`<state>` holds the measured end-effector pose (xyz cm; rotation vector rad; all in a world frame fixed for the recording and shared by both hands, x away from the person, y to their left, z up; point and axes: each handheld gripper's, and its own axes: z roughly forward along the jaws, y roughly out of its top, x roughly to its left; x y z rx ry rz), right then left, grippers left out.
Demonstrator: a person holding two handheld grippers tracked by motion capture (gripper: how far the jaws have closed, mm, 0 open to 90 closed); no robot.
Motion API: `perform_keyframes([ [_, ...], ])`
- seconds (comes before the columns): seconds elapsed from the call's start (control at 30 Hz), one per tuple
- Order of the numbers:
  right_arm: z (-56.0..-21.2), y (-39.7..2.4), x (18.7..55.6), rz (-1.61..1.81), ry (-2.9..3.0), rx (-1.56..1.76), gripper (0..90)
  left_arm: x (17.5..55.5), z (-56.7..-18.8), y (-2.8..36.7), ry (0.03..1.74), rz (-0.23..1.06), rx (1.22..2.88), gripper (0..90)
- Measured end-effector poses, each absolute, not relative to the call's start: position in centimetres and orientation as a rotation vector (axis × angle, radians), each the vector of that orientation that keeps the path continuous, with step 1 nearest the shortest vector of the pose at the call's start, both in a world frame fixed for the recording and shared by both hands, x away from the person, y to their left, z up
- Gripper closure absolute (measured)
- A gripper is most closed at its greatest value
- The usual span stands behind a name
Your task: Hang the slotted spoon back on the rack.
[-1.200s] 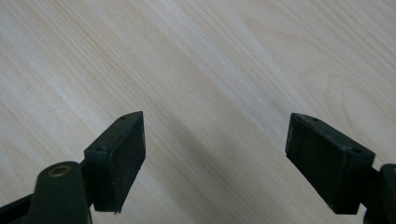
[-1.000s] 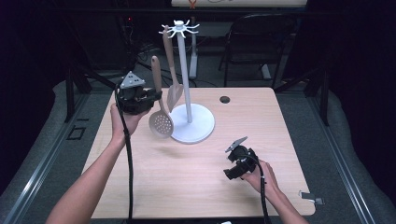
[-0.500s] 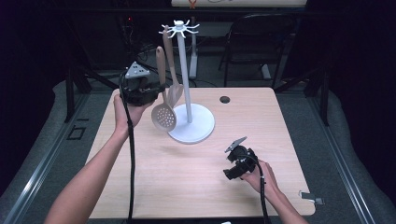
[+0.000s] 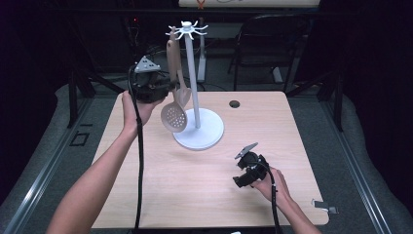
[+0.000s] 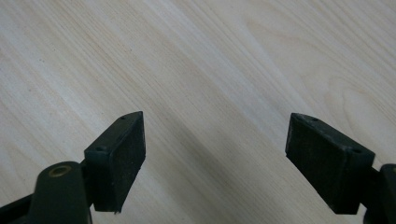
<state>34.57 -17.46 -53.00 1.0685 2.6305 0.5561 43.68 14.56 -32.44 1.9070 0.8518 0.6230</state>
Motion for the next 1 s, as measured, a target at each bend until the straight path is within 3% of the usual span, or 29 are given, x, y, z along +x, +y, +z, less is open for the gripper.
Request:
perform_keyframes([
  [1.0, -53.0, -17.5, 34.6, 0.564, 2.638, 1.069, 19.8, 46.2, -32.2, 13.5, 0.939, 0.623, 1.939, 75.4],
])
